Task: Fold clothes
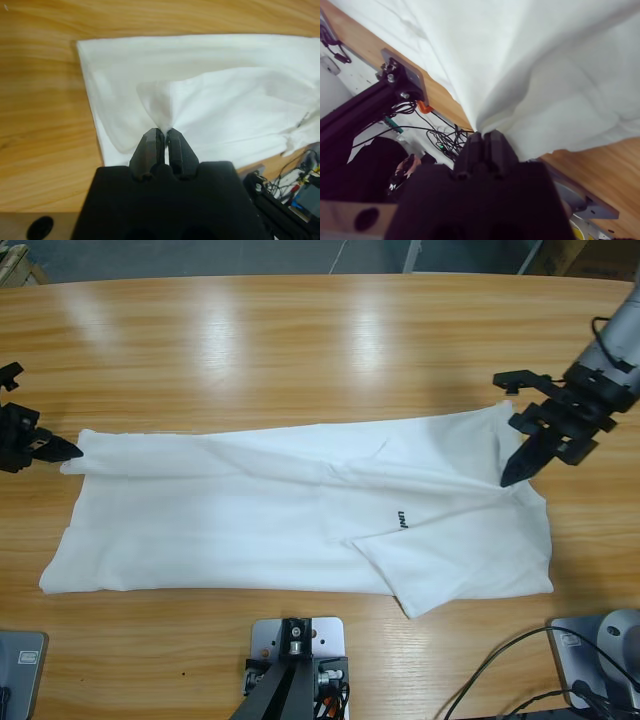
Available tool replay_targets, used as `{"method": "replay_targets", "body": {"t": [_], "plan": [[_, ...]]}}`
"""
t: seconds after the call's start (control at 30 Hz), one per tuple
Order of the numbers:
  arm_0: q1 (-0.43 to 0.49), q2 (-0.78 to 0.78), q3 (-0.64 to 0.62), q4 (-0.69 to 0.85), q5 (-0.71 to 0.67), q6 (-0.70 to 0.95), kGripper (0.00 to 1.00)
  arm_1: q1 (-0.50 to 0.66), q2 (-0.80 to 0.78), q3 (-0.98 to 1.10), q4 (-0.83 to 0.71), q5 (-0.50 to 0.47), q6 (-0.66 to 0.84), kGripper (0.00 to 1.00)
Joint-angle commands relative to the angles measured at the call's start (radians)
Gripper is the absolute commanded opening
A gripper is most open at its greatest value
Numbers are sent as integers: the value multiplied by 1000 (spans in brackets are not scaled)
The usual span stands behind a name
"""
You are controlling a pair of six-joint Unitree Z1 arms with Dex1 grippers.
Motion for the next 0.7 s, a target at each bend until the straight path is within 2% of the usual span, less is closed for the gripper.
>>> {"method": "replay_targets", "body": {"t": [0.03,0.67,0.7], "plan": [[-9,-29,17,54,-42,11,0,-26,9,57,-39,-34,-1,0],[19,61,2,157,-34,-57,0,-26,35,132,-56,-14,45,0],[20,69,0,162,-34,-61,0,-26,41,136,-55,3,49,36]]}}
